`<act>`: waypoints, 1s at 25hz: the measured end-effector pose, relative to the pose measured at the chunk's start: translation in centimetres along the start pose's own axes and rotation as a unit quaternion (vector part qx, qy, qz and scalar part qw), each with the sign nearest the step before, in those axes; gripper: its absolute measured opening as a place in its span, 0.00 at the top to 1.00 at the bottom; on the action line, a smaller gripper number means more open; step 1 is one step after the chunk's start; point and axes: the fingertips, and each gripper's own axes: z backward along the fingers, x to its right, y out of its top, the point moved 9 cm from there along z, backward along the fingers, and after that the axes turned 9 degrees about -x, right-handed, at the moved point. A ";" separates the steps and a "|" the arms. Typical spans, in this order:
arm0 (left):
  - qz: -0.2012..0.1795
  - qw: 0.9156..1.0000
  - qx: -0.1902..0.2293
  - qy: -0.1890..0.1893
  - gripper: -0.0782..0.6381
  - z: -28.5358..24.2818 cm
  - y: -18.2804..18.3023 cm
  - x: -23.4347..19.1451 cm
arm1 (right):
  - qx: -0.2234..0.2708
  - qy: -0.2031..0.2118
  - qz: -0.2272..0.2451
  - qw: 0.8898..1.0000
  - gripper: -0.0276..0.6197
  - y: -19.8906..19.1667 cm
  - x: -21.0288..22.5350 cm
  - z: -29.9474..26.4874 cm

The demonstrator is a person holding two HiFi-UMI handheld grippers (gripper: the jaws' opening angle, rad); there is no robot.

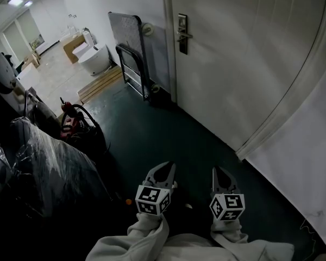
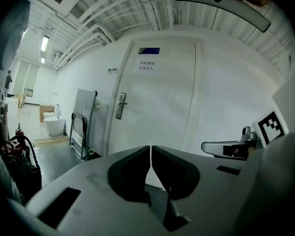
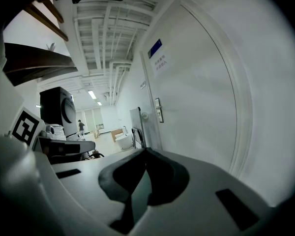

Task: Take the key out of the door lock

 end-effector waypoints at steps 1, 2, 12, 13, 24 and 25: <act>0.002 1.000 -0.001 0.001 0.86 -0.1 -0.1 -0.1 | -0.001 0.000 -0.001 1.000 0.88 -0.1 0.1 -0.1; 0.003 1.000 -0.002 0.001 0.86 -0.2 -0.1 -0.2 | -0.002 -0.001 -0.002 1.000 0.88 -0.1 0.2 -0.2; 0.009 1.000 -0.002 0.001 0.86 -2.3 0.8 -1.7 | -0.005 0.000 0.002 1.000 0.88 0.7 0.7 -2.4; 0.010 1.000 -0.001 0.002 0.86 -2.6 1.1 -1.9 | -0.005 -0.001 0.002 1.000 0.88 0.9 0.8 -2.7; 0.012 1.000 -0.001 -0.001 0.86 -7.7 4.1 -5.7 | -0.007 -0.006 -0.013 1.000 0.88 4.0 2.5 -8.6; 0.010 1.000 -0.001 0.000 0.86 -8.2 4.5 -6.2 | -0.006 -0.004 -0.015 1.000 0.88 4.4 2.6 -9.4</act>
